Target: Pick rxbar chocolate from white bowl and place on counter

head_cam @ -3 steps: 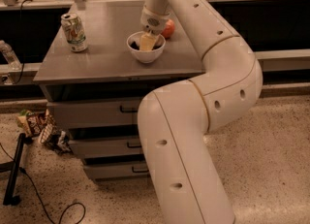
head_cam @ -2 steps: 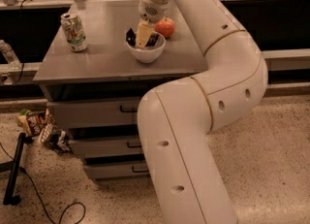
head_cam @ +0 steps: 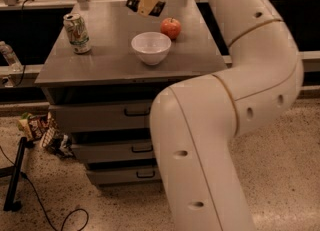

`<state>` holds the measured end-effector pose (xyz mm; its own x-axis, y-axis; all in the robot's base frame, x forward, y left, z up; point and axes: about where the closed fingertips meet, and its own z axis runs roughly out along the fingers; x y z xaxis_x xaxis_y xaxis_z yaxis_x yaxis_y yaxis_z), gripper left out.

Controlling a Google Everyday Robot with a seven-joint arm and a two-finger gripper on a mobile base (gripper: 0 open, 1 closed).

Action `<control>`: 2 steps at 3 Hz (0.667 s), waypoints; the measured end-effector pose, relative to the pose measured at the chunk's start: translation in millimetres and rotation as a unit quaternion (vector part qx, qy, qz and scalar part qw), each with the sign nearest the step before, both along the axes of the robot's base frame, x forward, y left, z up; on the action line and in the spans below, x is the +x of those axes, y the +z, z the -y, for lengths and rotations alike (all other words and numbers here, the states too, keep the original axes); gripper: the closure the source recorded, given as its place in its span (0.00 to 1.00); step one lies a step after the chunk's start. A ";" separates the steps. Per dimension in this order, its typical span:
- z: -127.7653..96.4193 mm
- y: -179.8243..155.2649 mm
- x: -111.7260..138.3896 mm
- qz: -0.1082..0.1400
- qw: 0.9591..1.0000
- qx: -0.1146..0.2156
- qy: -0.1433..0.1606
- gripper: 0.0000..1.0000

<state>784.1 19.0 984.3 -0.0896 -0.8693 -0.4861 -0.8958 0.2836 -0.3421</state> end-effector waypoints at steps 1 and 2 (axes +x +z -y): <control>48.6 17.6 9.0 0.025 0.998 0.024 -0.053 1.00; 100.1 18.6 8.1 0.023 0.993 0.056 -0.102 1.00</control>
Offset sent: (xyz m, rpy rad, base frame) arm -0.0551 -0.1668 -0.0169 0.2030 -0.0537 -0.3535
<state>792.2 -81.2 1002.9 -0.2346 -0.7749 -0.5869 -0.7996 0.4972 -0.3369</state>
